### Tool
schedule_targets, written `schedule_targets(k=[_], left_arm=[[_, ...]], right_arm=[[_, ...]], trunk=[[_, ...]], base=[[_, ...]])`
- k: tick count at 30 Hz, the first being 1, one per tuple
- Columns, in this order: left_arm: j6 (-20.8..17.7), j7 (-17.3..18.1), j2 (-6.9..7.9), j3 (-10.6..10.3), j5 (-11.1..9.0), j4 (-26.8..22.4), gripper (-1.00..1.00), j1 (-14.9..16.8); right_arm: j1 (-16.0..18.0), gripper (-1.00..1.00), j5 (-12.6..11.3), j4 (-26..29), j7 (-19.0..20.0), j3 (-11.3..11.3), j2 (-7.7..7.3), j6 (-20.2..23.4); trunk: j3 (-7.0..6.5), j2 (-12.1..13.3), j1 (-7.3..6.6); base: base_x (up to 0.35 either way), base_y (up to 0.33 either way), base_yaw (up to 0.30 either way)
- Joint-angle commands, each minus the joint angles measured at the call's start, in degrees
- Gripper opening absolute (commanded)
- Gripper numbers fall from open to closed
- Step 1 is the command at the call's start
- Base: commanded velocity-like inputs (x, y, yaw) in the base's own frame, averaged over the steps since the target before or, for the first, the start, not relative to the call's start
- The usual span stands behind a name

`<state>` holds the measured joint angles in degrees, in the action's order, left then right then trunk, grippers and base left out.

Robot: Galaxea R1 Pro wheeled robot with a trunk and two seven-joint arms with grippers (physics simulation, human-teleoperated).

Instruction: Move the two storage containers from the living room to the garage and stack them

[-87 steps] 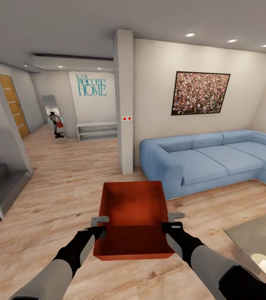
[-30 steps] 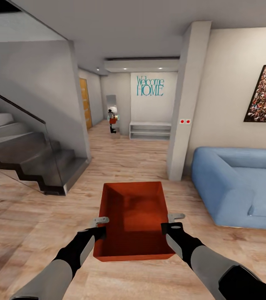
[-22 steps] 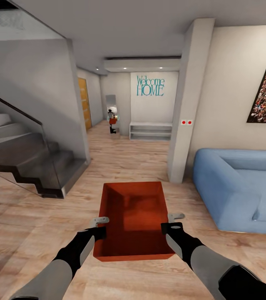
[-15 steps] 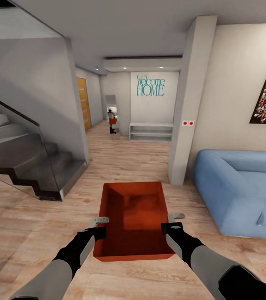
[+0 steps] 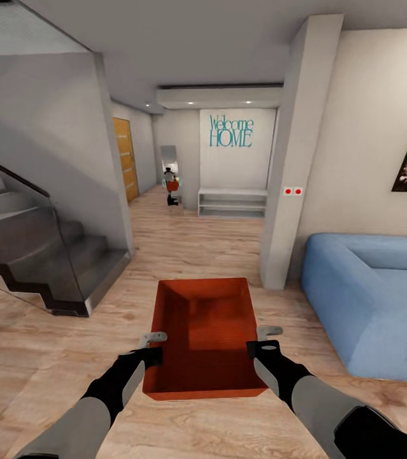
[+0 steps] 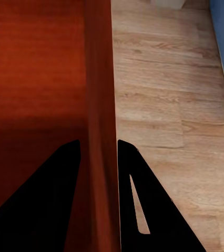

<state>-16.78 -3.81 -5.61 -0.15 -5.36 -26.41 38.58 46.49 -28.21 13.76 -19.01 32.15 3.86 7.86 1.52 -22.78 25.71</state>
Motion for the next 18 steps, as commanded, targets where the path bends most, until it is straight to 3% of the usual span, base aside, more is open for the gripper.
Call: schedule_targets(k=[1,18], left_arm=[[-0.4,-0.8,0.08,-0.5,1.1,-0.1,-1.0,0.0],[-0.4,-0.8,0.08,-0.5,1.1,-0.1,-1.0,0.0]], right_arm=[[0.1,-1.0,0.3,0.0,-0.8,0.5,-0.34,0.5],[0.1,-1.0,0.3,0.0,-0.8,0.5,-0.34,0.5]], trunk=[[0.13,-0.1,0.07],[0.13,-0.1,0.07]], base=[[0.321,0.0,0.0],[0.321,0.0,0.0]])
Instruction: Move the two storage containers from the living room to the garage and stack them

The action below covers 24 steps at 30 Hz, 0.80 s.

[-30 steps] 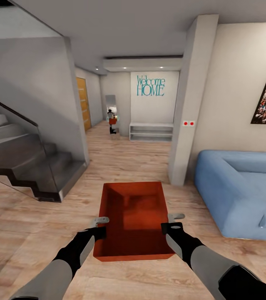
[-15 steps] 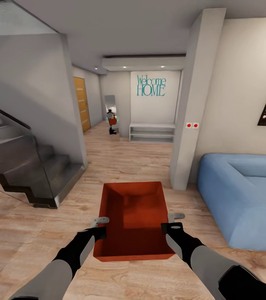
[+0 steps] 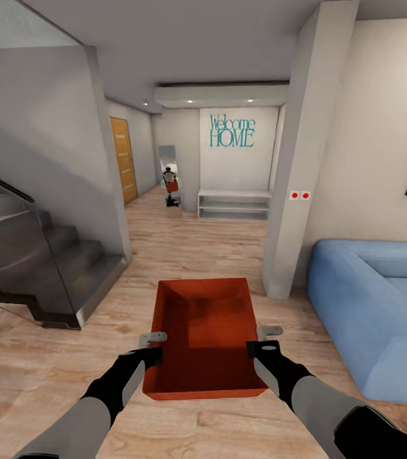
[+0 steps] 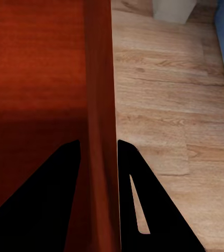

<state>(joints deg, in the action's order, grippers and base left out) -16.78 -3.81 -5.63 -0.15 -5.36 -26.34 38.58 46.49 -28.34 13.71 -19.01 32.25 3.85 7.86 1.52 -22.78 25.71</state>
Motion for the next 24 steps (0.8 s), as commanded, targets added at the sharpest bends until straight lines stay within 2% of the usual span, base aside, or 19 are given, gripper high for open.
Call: schedule_targets(k=[1,24], left_arm=[[-0.4,-0.8,0.09,-0.5,1.1,-0.1,-1.0,0.0],[-0.4,-0.8,0.09,-0.5,1.1,-0.1,-1.0,0.0]], right_arm=[[0.1,-1.0,0.4,0.0,-0.8,0.4,-0.33,0.5],[0.1,-1.0,0.4,0.0,-0.8,0.4,-0.33,0.5]], trunk=[[0.13,-0.1,0.07],[0.13,-0.1,0.07]], base=[[0.321,0.0,0.0],[0.321,0.0,0.0]])
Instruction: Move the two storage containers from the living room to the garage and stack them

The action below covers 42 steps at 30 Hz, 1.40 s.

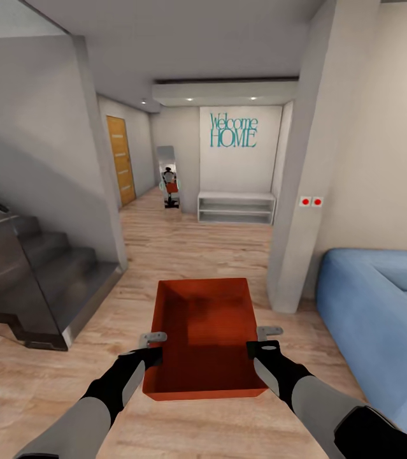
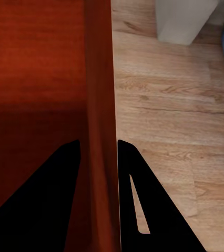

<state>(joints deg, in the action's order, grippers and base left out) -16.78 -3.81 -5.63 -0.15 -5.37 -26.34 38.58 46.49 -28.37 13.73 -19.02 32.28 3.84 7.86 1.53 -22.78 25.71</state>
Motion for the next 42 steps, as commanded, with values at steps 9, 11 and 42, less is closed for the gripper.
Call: schedule_targets(k=[9,11,42], left_arm=[[-0.4,-0.8,0.09,-0.5,1.2,-0.1,-1.0,0.0],[-0.4,-0.8,0.09,-0.5,1.2,0.0,-1.0,0.0],[-0.4,-0.8,0.1,-0.5,1.2,0.0,-1.0,0.0]], right_arm=[[0.1,-1.0,0.4,0.0,-0.8,0.4,-0.32,0.5],[0.1,-1.0,0.4,0.0,-0.8,0.4,-0.32,0.5],[0.1,-1.0,0.4,0.0,-0.8,0.4,-0.25,0.5]], trunk=[[0.13,-0.1,0.07],[0.13,-0.1,0.07],[0.13,-0.1,0.07]], base=[[0.321,0.0,0.0],[0.321,0.0,0.0],[0.321,0.0,0.0]])
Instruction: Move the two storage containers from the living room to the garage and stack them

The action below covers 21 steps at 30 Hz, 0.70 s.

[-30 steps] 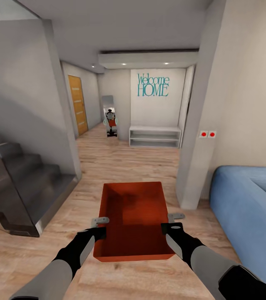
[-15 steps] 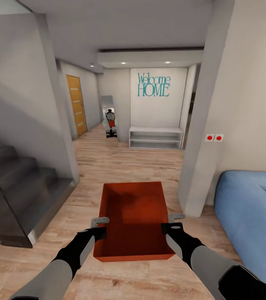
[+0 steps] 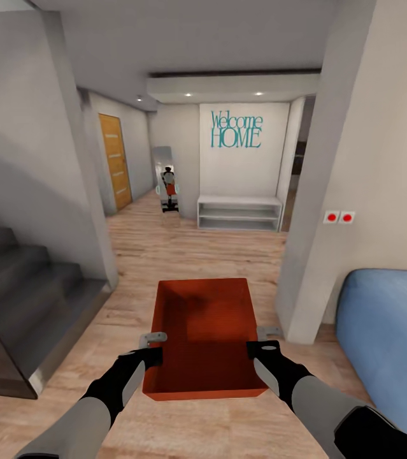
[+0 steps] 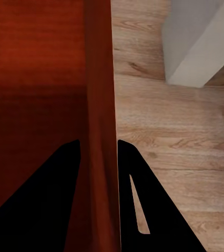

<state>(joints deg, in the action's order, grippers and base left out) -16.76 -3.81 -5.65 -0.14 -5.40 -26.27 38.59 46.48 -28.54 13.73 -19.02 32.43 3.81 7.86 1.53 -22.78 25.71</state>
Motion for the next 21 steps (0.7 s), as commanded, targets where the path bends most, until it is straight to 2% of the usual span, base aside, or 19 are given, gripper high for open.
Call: schedule_targets(k=[1,12,21], left_arm=[[-0.5,-0.8,0.12,-0.5,1.3,-0.1,-1.0,0.0],[-0.4,-0.8,0.12,-0.5,1.3,-0.1,-1.0,0.0],[-0.4,-0.8,0.11,-0.5,1.3,-0.1,-1.0,0.0]], right_arm=[[0.1,-1.0,0.6,0.1,-0.8,0.3,-0.23,0.5],[0.1,-1.0,0.6,0.0,-0.8,0.3,-0.25,0.5],[0.1,-1.0,0.6,0.1,-0.8,0.3,-0.29,0.4]], trunk=[[0.13,-0.1,0.07],[0.13,-0.1,0.07],[0.13,-0.1,0.07]], base=[[0.321,0.0,0.0],[0.322,0.0,0.002],[0.322,0.0,0.171]])
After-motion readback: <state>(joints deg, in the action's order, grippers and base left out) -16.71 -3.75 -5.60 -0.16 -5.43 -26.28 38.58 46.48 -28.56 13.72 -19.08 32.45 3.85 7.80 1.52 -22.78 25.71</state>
